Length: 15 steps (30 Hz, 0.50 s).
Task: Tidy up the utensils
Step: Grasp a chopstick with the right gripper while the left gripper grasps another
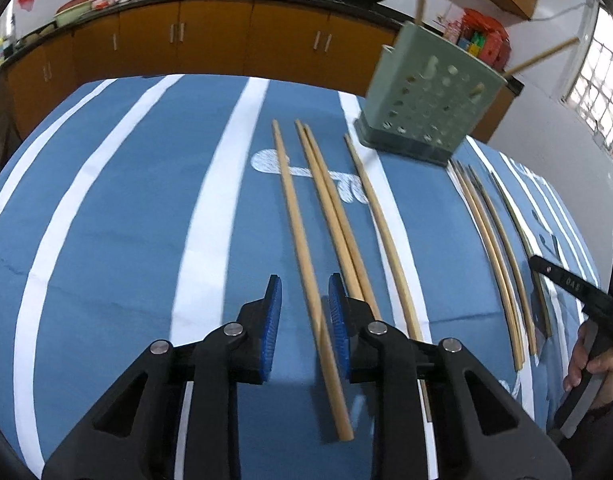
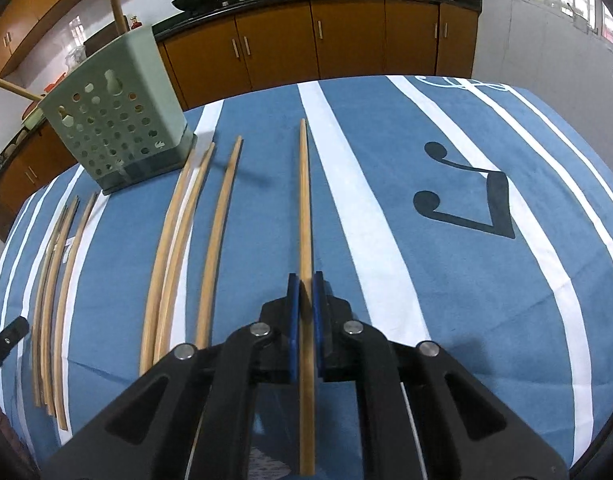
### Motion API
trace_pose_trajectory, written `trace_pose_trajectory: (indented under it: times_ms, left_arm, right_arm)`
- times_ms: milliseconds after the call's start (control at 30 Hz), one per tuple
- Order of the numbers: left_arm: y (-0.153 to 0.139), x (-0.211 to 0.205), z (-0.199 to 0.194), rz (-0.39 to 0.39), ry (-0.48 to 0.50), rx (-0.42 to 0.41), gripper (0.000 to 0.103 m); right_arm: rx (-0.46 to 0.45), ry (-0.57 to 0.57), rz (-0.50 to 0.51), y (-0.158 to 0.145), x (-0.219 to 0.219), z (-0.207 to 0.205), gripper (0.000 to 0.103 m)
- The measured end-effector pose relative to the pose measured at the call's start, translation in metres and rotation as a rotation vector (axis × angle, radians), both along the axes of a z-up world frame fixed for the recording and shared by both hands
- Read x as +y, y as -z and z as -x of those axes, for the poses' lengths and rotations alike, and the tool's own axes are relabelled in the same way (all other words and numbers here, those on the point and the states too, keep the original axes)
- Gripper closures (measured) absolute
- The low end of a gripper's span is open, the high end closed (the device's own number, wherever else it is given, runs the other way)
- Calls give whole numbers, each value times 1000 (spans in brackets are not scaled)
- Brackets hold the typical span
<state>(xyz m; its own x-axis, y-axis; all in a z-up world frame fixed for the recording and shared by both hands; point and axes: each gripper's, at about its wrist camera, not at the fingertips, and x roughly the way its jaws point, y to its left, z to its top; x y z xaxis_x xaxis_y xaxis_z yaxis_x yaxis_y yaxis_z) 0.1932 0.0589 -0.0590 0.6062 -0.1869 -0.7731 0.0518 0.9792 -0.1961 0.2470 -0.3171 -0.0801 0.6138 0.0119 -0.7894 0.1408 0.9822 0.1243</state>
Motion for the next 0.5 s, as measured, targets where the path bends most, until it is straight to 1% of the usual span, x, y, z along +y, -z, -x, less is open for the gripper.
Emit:
trace_pose_trajectory:
  times_ms: [67, 133, 167, 233, 367, 500]
  left_arm:
    - [3, -6, 0, -22, 7, 12, 82]
    - [7, -10, 0, -45, 7, 22, 87]
    - [7, -11, 1, -63, 3, 14, 89]
    - [8, -13, 1, -93, -4, 11, 94]
    - [8, -7, -5, -112, -25, 9, 95]
    - [8, 1, -18, -131, -51, 6, 95]
  right_arm:
    - [-2, -9, -3, 0, 3, 0, 95]
    - [-5, -21, -4, 1, 5, 1, 95]
    - [-5, -26, -4, 1, 6, 2, 95]
    - [-5, -36, -6, 1, 8, 3, 95]
    - [-9, -43, -6, 1, 9, 6, 93]
    - [-11, -54, 1, 1, 12, 3, 94]
